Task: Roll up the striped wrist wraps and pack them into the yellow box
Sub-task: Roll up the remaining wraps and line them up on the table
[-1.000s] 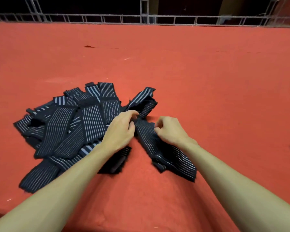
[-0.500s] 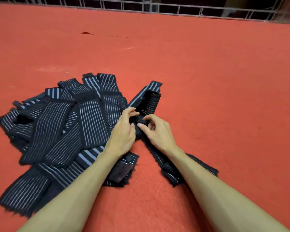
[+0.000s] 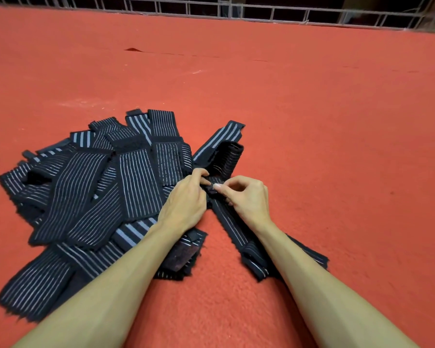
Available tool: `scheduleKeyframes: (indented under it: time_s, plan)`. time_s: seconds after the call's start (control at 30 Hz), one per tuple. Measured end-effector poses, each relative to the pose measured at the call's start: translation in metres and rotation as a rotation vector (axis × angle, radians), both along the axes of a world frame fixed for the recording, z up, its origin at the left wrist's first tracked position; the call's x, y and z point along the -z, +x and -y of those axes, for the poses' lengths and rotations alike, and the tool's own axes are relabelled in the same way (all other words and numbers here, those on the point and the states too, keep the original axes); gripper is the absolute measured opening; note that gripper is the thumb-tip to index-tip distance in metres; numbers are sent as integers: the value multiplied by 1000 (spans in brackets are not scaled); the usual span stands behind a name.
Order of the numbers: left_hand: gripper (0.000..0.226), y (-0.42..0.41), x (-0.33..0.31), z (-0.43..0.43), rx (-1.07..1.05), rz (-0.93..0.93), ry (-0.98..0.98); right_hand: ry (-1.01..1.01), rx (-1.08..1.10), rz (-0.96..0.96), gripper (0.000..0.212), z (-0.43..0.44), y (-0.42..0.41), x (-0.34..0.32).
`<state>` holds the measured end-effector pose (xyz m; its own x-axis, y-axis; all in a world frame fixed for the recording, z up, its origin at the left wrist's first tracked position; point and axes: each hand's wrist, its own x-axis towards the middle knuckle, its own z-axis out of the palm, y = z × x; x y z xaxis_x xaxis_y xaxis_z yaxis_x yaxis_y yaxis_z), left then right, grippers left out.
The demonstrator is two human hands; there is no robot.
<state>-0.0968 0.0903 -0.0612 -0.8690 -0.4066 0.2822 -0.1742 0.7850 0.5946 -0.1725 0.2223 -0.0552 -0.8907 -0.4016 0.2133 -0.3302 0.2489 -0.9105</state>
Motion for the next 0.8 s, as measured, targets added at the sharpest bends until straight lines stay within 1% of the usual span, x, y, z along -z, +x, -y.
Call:
scheduleKeyframes:
  time_s: [0.13,0.27,0.33,0.37,0.5,0.57,0.63,0.67,0.73,0.77,0.8]
  plan:
    - [34,0,-1,0,14,13,-35,-50,1,106,17,-10,0,-6]
    - [30,-1,3,1,31,10,-75,-96,5,163,16,-35,-6,-9]
    - [27,-1,2,1,51,-8,-109,-166,6,231,14,-53,-8,-14]
    - [25,-1,1,0,62,-21,-142,-203,18,274,17,-61,-9,-17]
    - [24,6,-4,-8,130,-22,-378,-283,47,409,45,-89,-6,-33]
    - [23,11,-9,-14,171,22,-398,-298,75,426,49,-99,1,-48]
    - [25,17,-18,-24,196,36,-324,-317,92,400,46,-106,6,-66]
    - [28,19,-24,-31,207,34,-251,-317,78,386,42,-110,9,-75]
    - [36,24,-40,-52,250,33,-8,-280,23,353,29,-120,19,-95]
    - [44,28,-52,-65,301,36,129,-272,-6,342,22,-127,27,-106]
    - [57,29,-59,-74,367,39,264,-277,-39,345,18,-130,30,-112]
